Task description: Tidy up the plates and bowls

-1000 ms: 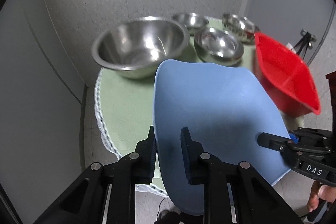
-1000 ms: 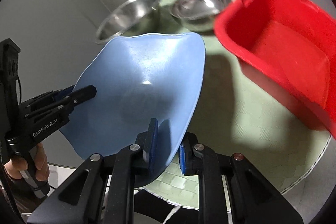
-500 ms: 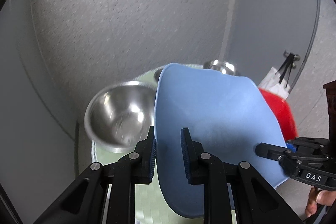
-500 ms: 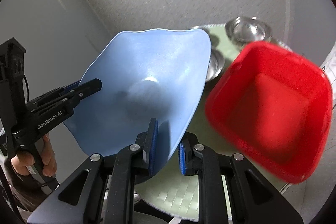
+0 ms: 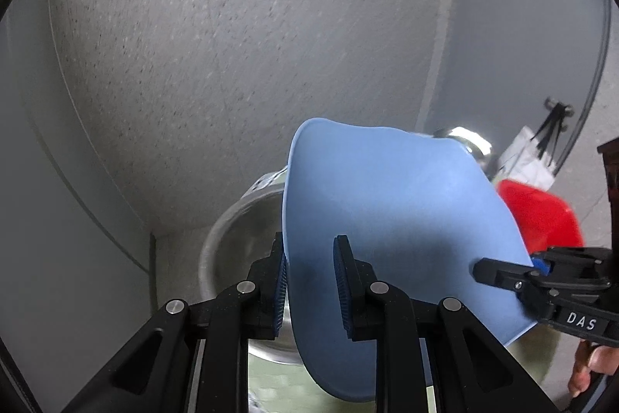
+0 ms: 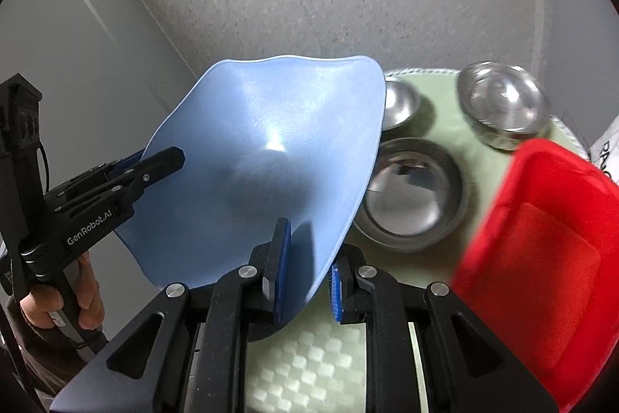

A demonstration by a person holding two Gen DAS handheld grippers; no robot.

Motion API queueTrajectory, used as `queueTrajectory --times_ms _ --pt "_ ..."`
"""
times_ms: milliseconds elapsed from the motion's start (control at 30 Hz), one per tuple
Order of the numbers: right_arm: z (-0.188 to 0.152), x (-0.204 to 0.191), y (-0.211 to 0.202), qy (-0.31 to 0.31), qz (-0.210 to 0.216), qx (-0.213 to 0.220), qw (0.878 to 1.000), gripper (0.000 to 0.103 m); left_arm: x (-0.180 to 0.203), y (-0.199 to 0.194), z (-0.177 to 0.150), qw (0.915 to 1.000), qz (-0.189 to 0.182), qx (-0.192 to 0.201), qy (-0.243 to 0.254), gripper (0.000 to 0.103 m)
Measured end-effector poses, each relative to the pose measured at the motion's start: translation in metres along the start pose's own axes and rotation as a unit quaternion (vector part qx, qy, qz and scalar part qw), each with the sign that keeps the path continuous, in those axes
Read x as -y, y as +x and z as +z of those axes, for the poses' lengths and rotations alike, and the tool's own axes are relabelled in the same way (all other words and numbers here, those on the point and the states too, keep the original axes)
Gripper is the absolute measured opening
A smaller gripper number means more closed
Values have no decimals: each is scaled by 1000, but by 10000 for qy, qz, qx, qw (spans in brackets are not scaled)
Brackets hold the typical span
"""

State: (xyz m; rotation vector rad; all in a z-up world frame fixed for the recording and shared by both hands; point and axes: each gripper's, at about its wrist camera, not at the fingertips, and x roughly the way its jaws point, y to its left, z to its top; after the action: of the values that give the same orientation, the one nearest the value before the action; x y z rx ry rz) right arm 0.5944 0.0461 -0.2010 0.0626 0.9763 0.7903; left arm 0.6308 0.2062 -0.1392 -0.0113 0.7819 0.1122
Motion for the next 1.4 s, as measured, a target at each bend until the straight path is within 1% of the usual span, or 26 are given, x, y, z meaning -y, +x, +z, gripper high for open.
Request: queueTrajectory --times_ms 167,300,333,433,467,533,600,700,767,833,933,967,1000,1033,1067,1100,1233,1333,1400 --pt "7 -12 47 83 -69 -370 9993 18 -31 42 -3 9991 8 -415 -90 19" --pt "9 -20 76 111 -176 -617 9979 18 -42 71 -11 9976 -3 -679 -105 19" --pt "9 -23 80 103 -220 -653 9976 18 -43 77 -14 9972 3 -736 -87 19" --pt "11 -30 87 19 -397 -664 9970 18 -55 102 1 9964 -20 -843 -51 19" --pt "11 -32 88 -6 -452 -652 9968 20 -54 109 0 9958 -63 -910 -49 19" --pt "8 -37 88 -10 -549 -645 9964 21 -58 119 6 9951 -105 -983 -52 19" --pt "8 -40 90 -15 -669 -642 9957 22 -64 121 5 9948 -151 -1004 -66 21" --pt "7 -46 92 -83 -748 -637 9951 29 -71 122 9 9947 -156 -1020 -34 22" --pt "7 -52 95 -180 -810 -644 9945 37 -75 120 7 9945 -175 -1032 -38 22" --pt "7 -58 98 -235 -841 -680 9939 42 -76 118 6 9946 -167 -1022 -44 24" --pt "4 -66 98 -238 -822 -709 9938 45 -78 108 1 9948 -240 -987 -53 32" --pt "4 -68 98 -216 -804 -709 9940 48 -77 104 2 9951 -227 -960 -44 38" --pt "3 -69 96 -188 -812 -708 9940 51 -77 103 2 9955 -167 -935 -28 48" --pt "3 -70 94 -167 -825 -714 9939 53 -78 100 1 9959 -120 -892 -16 53" --pt "1 -71 93 -141 -841 -735 9936 54 -79 97 2 9966 -122 -813 -8 60" --pt "1 -73 92 -109 -862 -735 9935 54 -80 95 2 9969 -147 -767 -17 63" --pt "-7 -75 83 83 -880 -643 9940 55 -86 97 0 9969 -170 -761 -127 65" --pt "-8 -73 69 240 -959 -403 9943 55 -93 100 -2 9966 -201 -777 -209 67" --pt "-5 -69 58 397 -1102 -135 9930 58 -99 103 -2 9962 -220 -800 -278 68"
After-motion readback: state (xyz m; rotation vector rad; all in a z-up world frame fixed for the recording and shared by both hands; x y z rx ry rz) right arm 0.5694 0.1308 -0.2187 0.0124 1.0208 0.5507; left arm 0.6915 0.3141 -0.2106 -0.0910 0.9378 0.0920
